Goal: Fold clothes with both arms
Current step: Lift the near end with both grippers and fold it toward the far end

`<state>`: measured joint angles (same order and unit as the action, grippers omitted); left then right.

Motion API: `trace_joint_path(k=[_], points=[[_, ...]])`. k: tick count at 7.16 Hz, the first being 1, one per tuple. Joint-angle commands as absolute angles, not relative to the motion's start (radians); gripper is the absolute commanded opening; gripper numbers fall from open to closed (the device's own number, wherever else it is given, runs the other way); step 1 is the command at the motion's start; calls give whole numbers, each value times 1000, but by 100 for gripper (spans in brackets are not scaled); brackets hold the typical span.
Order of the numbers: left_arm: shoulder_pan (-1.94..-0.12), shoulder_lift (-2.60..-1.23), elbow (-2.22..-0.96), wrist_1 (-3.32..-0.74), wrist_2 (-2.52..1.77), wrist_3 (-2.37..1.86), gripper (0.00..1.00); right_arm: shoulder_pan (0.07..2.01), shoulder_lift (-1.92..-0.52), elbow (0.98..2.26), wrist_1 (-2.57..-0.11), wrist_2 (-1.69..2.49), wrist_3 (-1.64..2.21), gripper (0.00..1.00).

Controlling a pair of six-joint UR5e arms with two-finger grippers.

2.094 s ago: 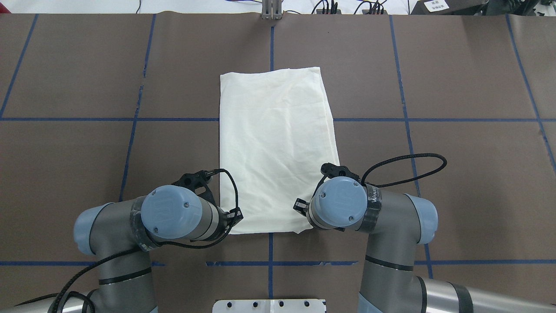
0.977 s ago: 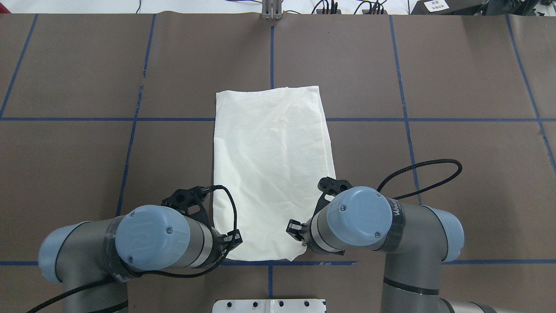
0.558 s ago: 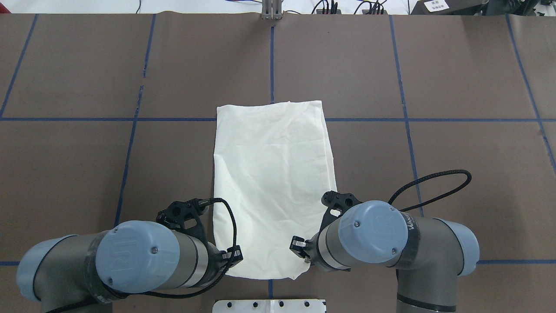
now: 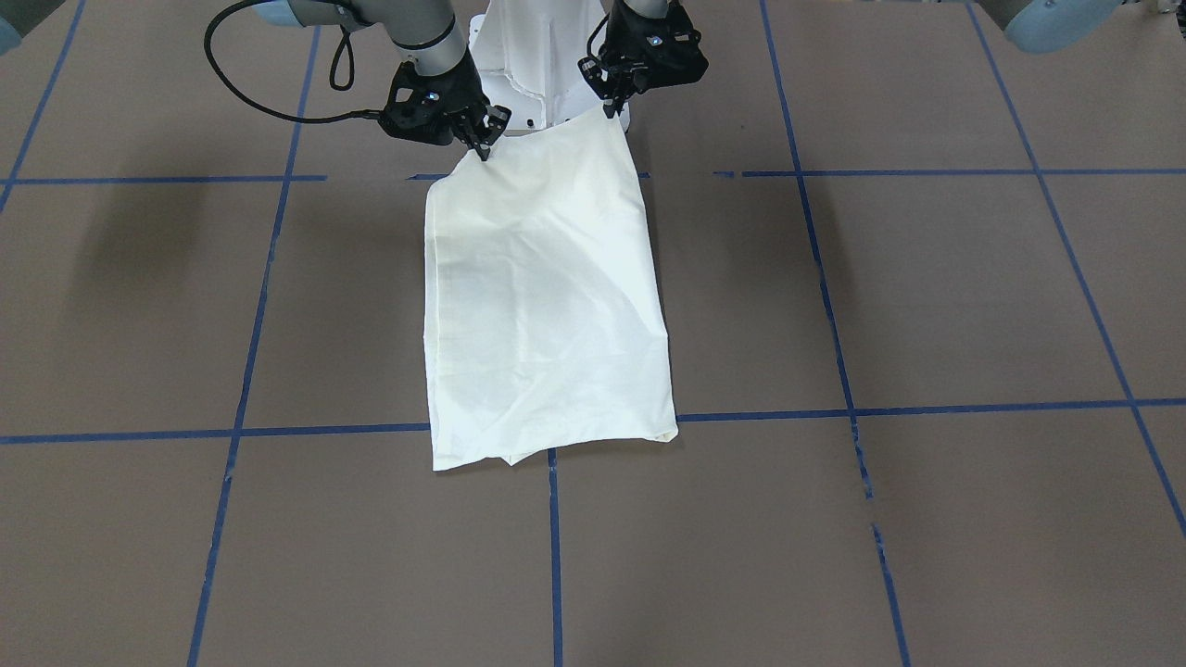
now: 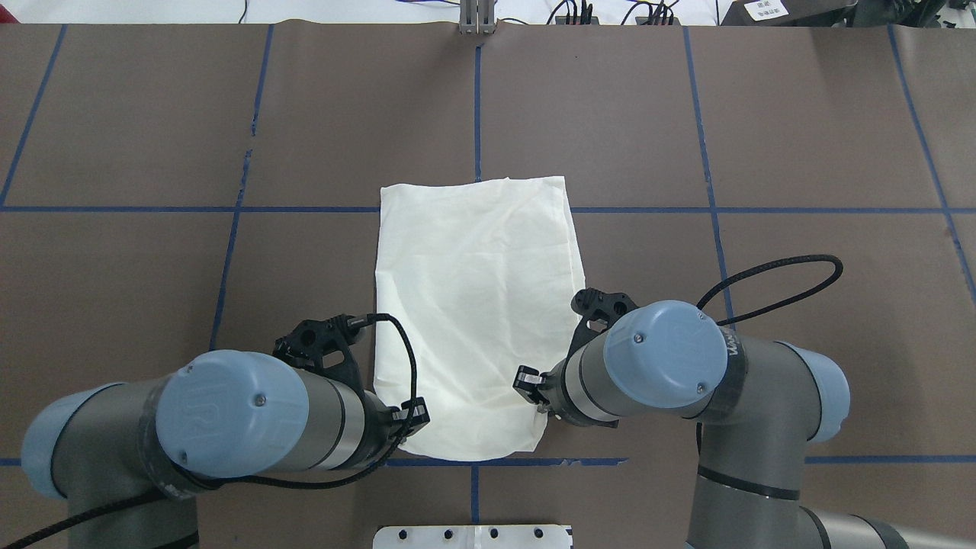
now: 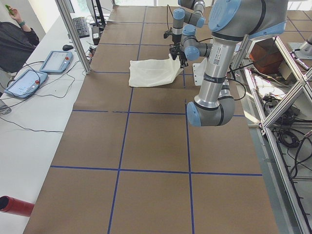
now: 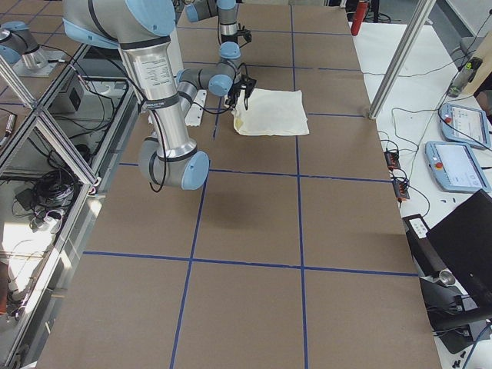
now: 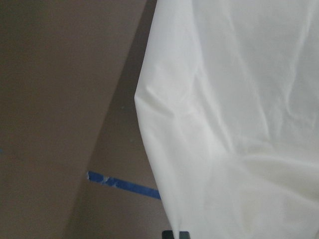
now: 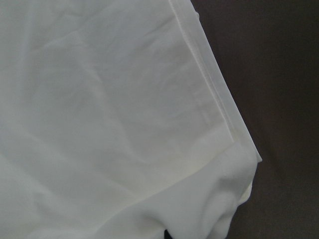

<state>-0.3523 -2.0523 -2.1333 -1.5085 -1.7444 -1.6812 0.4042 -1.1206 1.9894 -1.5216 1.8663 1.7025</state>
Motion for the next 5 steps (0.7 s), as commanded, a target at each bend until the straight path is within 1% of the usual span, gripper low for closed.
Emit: trace_joint_path(k=[1, 3, 5], points=[[-478, -2098, -2042, -1546, -1749, -1621, 0, 500, -1030, 1861, -1522, 1908, 1671, 0], [-535, -2147, -1869, -1677, -1749, -1621, 0, 570, -956, 1760, -1522, 1959, 1660, 0], [-577, -2167, -1763, -1764, -1749, -1621, 0, 619, -856, 1607, -1522, 1983, 1658, 0]])
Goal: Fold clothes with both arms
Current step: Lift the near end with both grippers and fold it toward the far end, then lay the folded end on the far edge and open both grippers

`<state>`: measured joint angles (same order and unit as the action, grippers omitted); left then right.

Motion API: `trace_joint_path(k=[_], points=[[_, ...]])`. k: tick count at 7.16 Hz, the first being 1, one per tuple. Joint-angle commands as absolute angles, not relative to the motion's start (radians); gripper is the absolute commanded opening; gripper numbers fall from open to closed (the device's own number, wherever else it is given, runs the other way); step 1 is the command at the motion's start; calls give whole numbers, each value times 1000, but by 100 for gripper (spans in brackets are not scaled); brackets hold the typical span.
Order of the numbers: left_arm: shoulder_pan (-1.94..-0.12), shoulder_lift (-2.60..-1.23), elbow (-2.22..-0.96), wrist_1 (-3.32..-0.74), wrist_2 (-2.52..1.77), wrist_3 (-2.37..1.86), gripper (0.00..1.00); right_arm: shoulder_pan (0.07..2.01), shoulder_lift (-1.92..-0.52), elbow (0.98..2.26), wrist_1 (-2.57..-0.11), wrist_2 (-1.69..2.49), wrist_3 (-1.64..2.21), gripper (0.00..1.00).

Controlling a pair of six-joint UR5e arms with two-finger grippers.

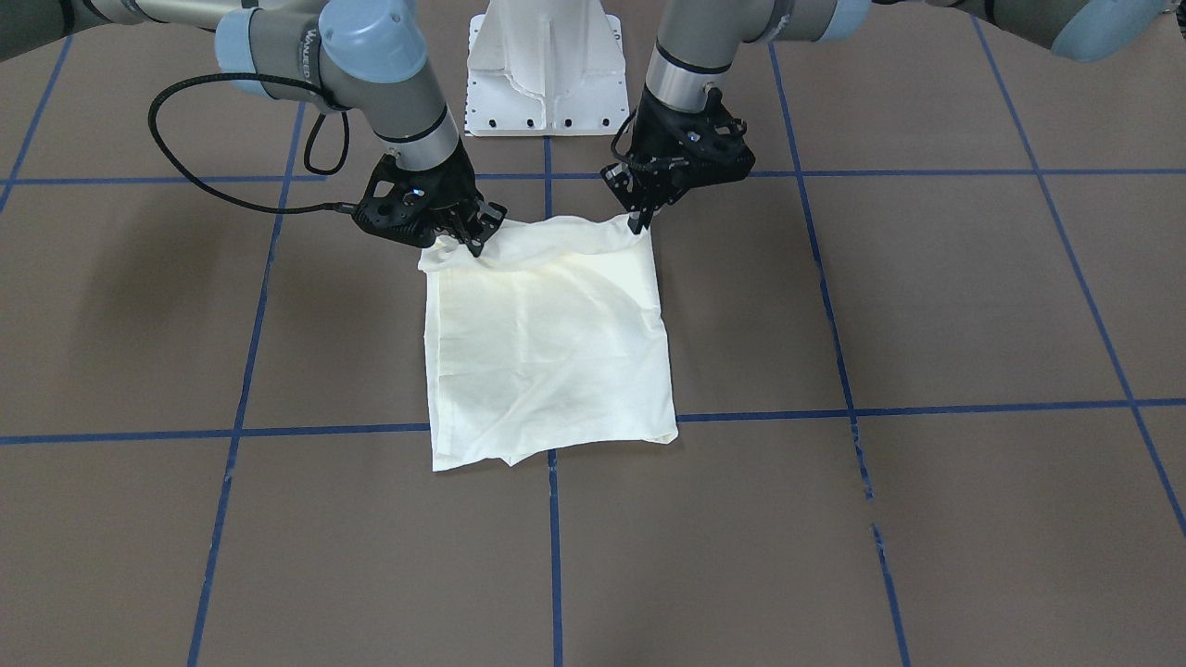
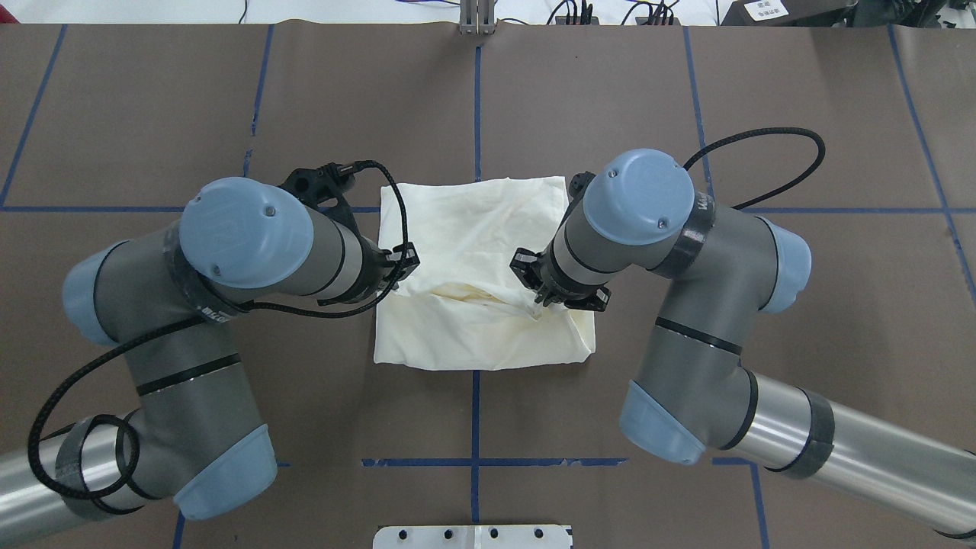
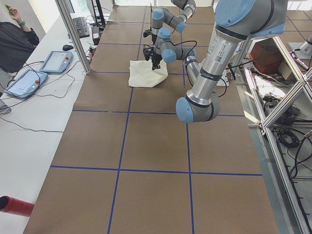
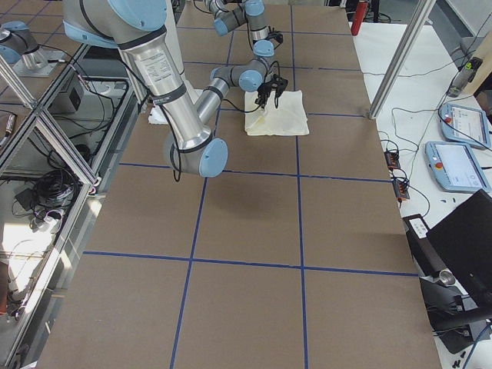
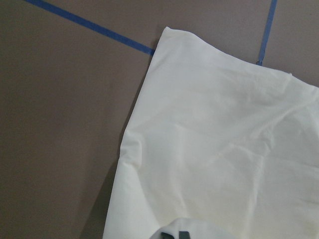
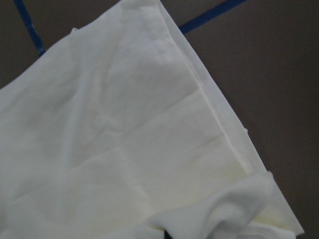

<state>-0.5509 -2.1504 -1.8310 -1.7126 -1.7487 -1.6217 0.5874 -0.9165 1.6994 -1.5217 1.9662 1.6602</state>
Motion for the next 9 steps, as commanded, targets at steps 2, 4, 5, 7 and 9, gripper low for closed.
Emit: trace_joint_path(k=[2, 4, 5, 7, 9], points=[[-607, -2212, -1698, -1769, -1747, -1597, 0, 662, -790, 1489, -1522, 2014, 1649, 0], [-620, -2217, -1668, -1808, -1747, -1585, 0, 683, -738, 1345, -1426, 2026, 1638, 0], [-624, -2227, -1605, -1869, -1746, -1583, 0, 683, -738, 1309, -1401, 2028, 1637, 0], [-630, -2259, -1519, -1931, -1743, -1583, 0, 686, -738, 1289, -1399, 2028, 1634, 7], [-655, -2317, -1432, -1933, -1741, -1585, 0, 699, -733, 1275, -1399, 2028, 1626, 99]])
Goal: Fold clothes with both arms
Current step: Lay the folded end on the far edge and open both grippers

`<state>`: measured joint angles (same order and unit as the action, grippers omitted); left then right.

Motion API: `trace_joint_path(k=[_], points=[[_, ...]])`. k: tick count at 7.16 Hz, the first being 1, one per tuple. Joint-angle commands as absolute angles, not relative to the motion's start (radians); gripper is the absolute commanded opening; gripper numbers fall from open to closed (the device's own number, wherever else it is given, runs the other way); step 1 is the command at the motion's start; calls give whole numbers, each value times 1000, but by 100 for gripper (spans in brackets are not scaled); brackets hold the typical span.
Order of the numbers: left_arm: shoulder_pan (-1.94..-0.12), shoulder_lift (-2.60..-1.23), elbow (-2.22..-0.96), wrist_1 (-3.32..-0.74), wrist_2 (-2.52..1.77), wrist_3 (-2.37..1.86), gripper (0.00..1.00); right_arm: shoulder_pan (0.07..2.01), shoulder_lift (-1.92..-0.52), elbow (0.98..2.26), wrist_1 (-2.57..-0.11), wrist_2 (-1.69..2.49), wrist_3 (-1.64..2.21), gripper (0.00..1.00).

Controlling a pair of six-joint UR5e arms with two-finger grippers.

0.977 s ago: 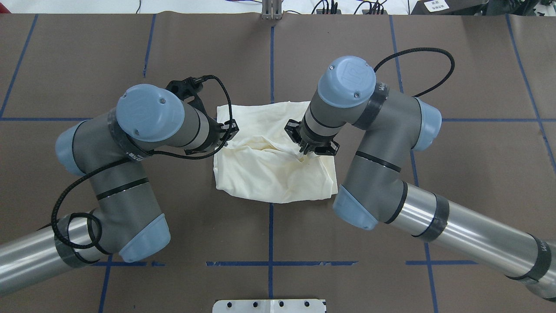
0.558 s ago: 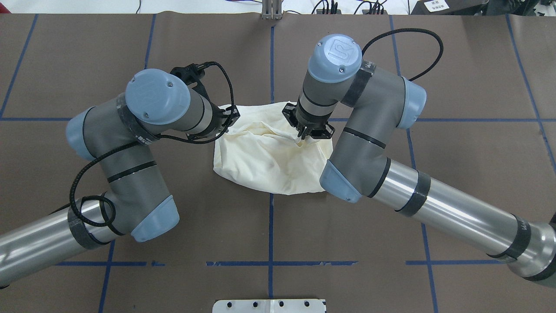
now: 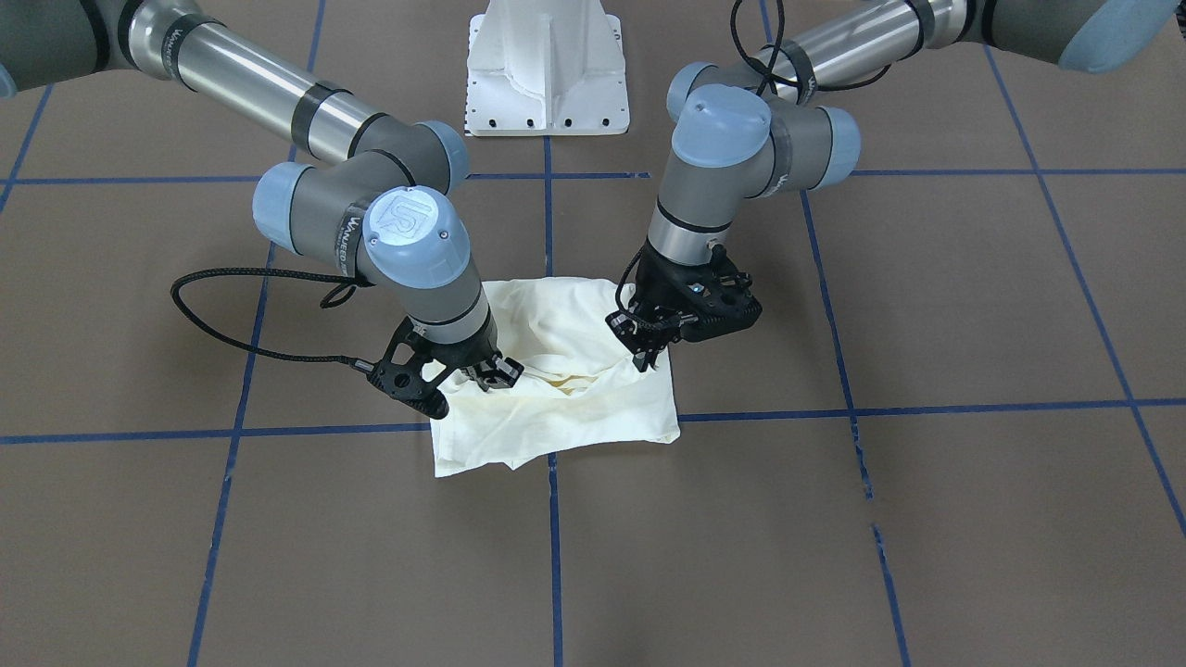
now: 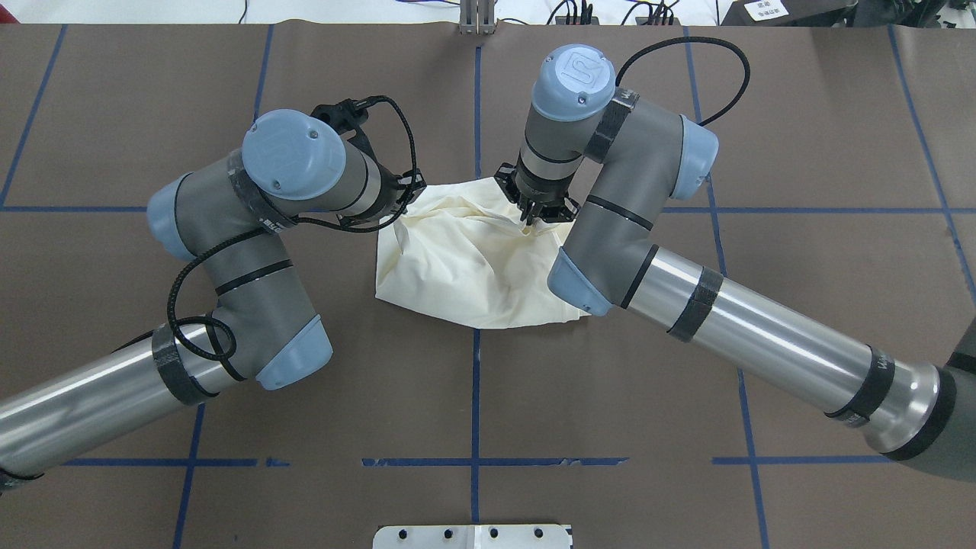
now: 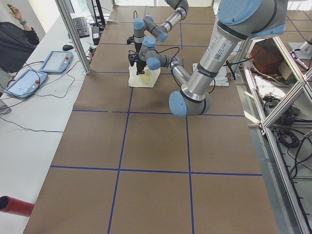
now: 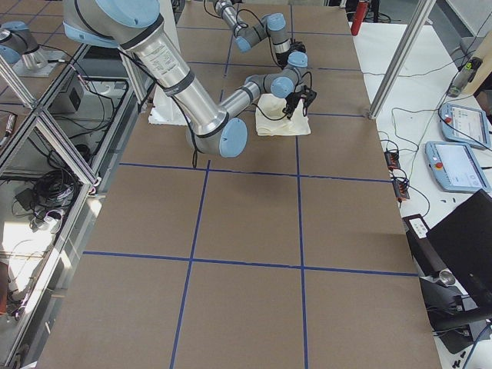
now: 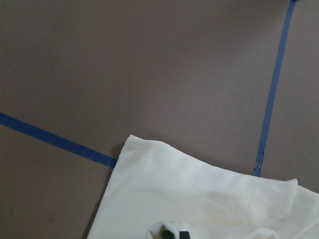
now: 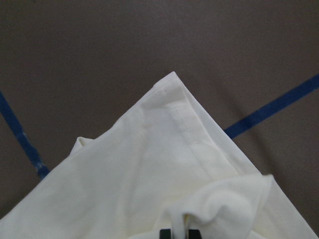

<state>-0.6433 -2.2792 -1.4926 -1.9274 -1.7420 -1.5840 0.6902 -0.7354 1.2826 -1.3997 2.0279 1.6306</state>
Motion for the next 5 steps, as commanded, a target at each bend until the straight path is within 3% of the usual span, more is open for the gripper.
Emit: trace_joint_path(k=[1, 3, 4, 5], points=[[-667, -2327, -1408, -1934, -1740, -1586, 0, 713, -733, 1266, -1399, 2028, 1594, 100], [-713, -2329, -1367, -1950, -1740, -1560, 0, 773, -735, 1259, -1399, 2100, 1481, 100], [-727, -2329, -1342, -1953, -1740, -1486, 23, 788, -735, 1267, -1399, 2153, 1448, 100], [-729, -2327, -1338, -1951, -1740, -1389, 99, 790, -735, 1294, -1404, 2167, 1425, 100]])
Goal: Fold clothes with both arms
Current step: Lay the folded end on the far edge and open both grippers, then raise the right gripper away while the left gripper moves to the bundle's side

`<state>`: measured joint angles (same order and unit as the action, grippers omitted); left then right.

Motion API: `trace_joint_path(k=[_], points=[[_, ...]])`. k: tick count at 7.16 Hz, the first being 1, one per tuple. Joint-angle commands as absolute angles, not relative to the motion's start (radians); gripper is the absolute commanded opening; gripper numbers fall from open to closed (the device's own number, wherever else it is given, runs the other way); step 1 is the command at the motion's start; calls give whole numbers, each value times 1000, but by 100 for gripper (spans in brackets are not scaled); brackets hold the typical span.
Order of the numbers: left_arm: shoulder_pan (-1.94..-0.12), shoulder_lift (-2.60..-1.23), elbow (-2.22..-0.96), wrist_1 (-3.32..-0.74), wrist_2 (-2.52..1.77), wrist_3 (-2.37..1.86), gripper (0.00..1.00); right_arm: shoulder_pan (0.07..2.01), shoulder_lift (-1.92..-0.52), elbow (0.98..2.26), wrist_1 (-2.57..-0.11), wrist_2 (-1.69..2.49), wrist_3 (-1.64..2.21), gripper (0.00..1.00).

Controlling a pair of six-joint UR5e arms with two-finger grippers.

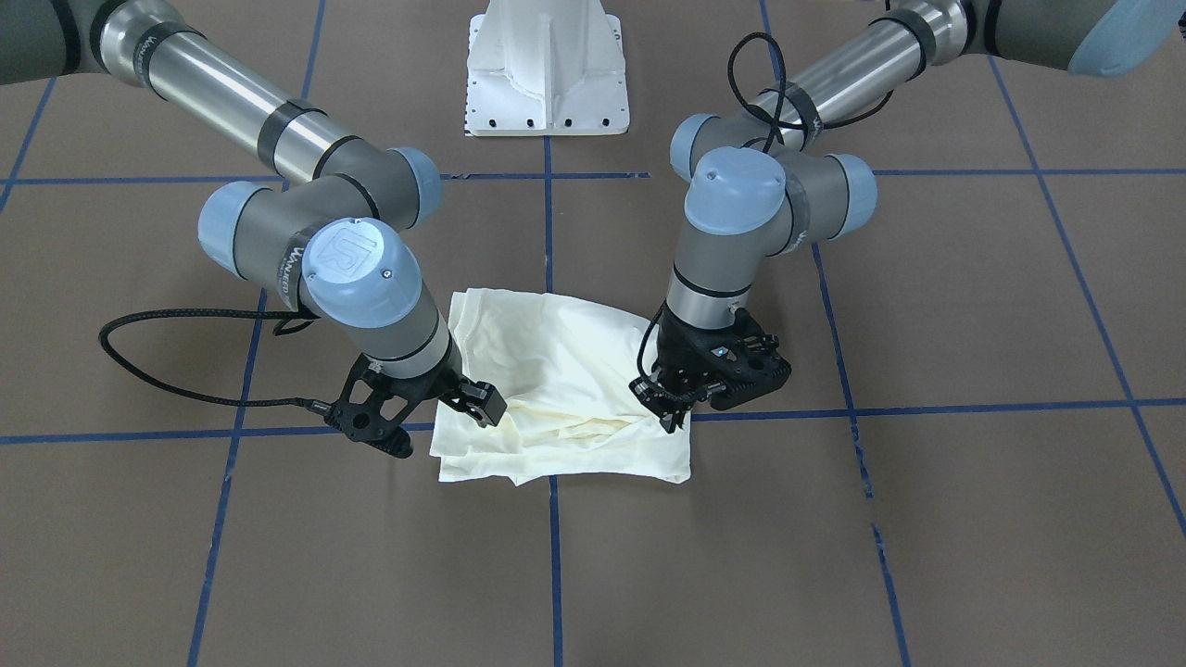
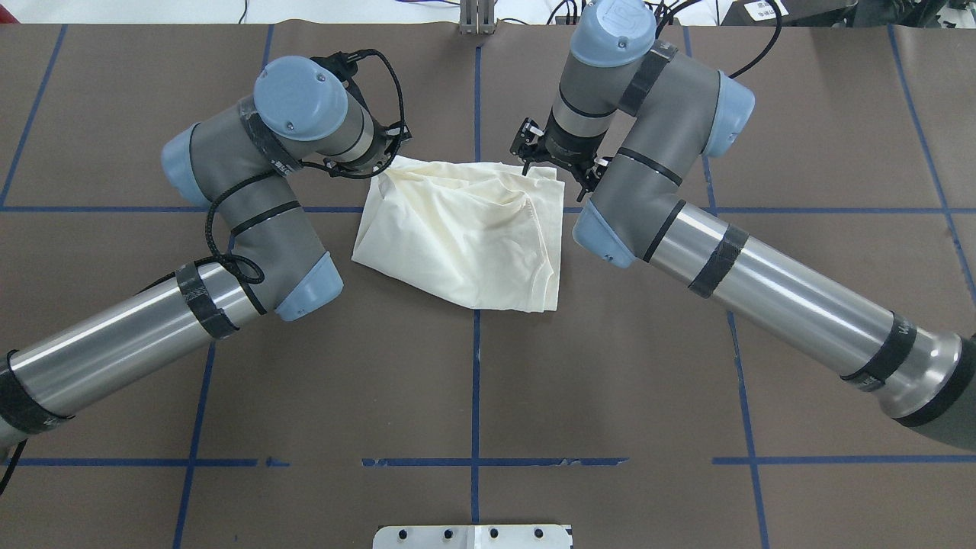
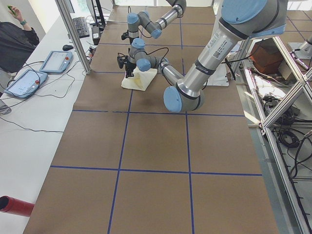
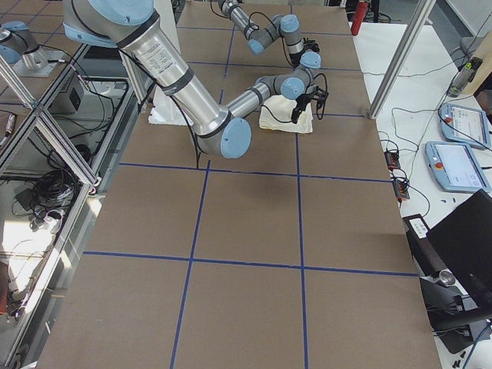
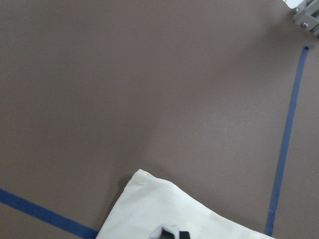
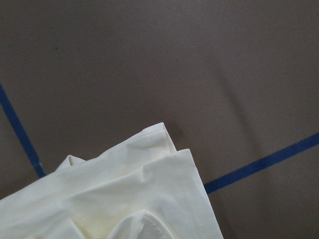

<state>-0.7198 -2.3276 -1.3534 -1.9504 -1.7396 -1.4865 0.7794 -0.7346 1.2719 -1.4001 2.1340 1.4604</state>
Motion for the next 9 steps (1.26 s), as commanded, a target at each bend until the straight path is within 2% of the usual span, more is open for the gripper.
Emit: trace_joint_path(k=[1, 3, 6, 9], points=[[-739, -2329, -1338, -1954, -1741, -1382, 100, 787, -733, 1311, -1411, 2166, 1425, 100], [-761, -2324, -1338, -1965, -1752, -1326, 100, 782, -738, 1310, -1411, 2157, 1420, 100], [-750, -2237, -1342, -2246, -1859, -1304, 100, 827, -761, 1344, -1422, 2166, 1364, 100], [-718, -2241, -1312, -2331, -1940, -1302, 100, 880, -817, 1462, -1587, 2167, 1201, 100]])
